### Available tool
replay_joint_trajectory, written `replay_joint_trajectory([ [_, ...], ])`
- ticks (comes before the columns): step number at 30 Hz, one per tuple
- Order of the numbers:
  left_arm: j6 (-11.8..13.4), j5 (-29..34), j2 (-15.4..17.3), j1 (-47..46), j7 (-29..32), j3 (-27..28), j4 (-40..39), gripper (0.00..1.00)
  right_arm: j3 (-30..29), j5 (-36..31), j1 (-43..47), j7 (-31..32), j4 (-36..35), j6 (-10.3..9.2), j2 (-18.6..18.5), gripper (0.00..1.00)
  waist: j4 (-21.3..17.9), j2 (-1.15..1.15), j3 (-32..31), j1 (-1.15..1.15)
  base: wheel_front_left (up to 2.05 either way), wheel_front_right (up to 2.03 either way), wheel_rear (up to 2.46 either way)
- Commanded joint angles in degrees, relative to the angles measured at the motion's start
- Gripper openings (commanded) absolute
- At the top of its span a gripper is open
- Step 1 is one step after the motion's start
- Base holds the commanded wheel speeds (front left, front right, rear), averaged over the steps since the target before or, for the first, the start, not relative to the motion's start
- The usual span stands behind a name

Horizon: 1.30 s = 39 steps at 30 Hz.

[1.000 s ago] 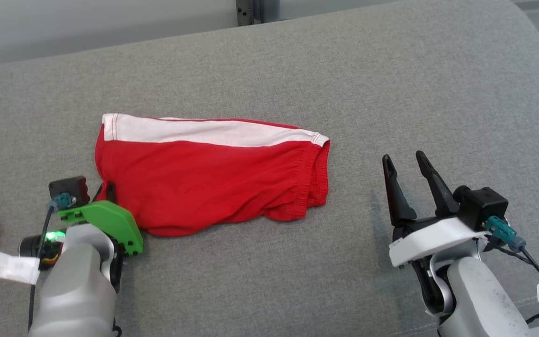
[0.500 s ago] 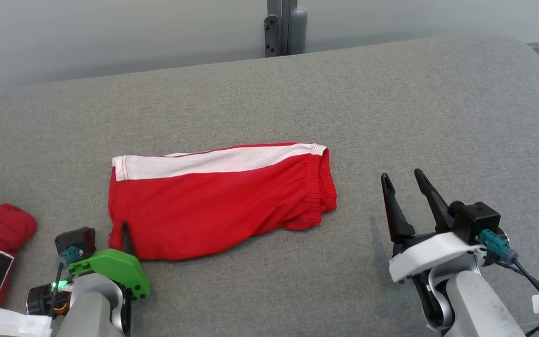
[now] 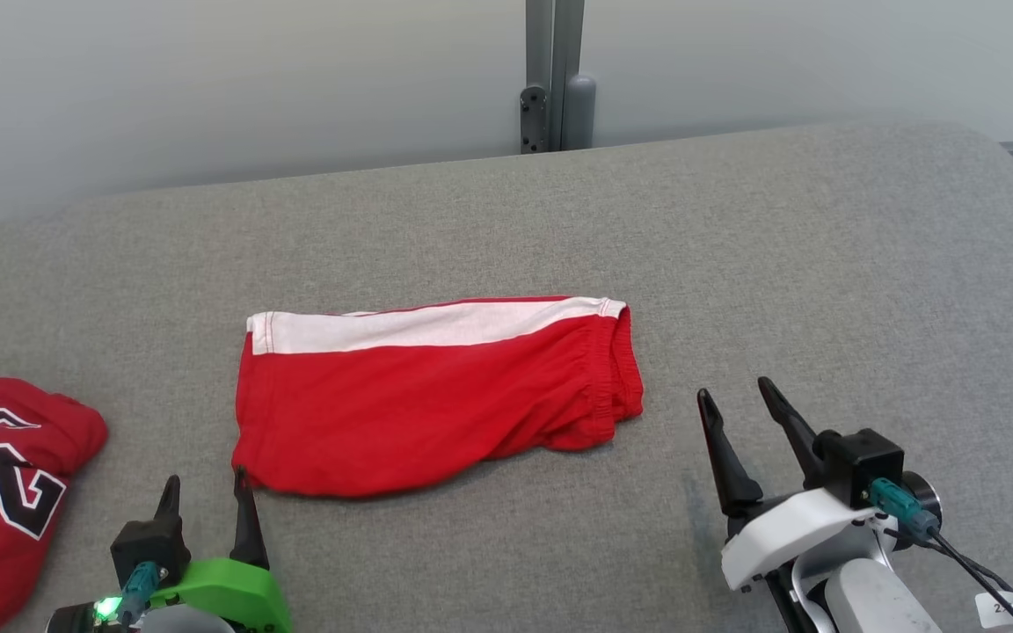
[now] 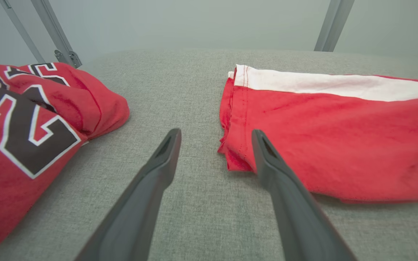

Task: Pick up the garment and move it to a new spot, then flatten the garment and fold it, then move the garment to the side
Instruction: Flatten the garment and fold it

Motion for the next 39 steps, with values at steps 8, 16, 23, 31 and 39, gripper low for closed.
replay_joint_trajectory([
  [8, 0.5, 0.3, 0.0, 7.0, 0.0, -2.2, -8.4, 1.0, 0.6, 0.8, 2.7, -0.2, 1.8, 0.0, -0.1, 1.0, 1.0, 0.0, -2.8, 0.0, 0.0, 0.0, 0.0],
  [16, 1.1, -1.4, 0.0, 8.4, 0.0, -4.0, -9.3, 1.0, 1.2, 1.1, 2.6, -0.2, 2.5, 0.0, -0.1, 1.0, 1.2, 0.0, -2.3, 0.0, 0.0, 0.0, 0.0],
  [23, 0.8, -1.7, 0.0, 6.3, 0.0, -5.6, -8.8, 1.0, 2.5, 2.2, 0.9, -0.2, 4.0, 0.0, -0.1, 1.0, 2.2, 0.0, -0.3, 0.0, 0.0, 0.0, 0.0],
  [31, 0.5, -1.4, 0.0, 2.8, 0.0, -7.9, -9.2, 1.0, 2.9, 3.4, -4.6, -0.2, 5.3, 0.0, -0.1, 1.0, 5.0, 0.0, 4.7, 0.0, 0.0, 0.0, 0.0],
  [39, -0.3, -1.3, 0.0, 0.5, 0.0, -10.2, -7.8, 1.0, 4.8, 6.6, -12.3, -0.2, 9.6, 0.0, -0.1, 1.0, 7.5, 0.0, 7.7, 0.0, 0.0, 0.0, 0.0],
])
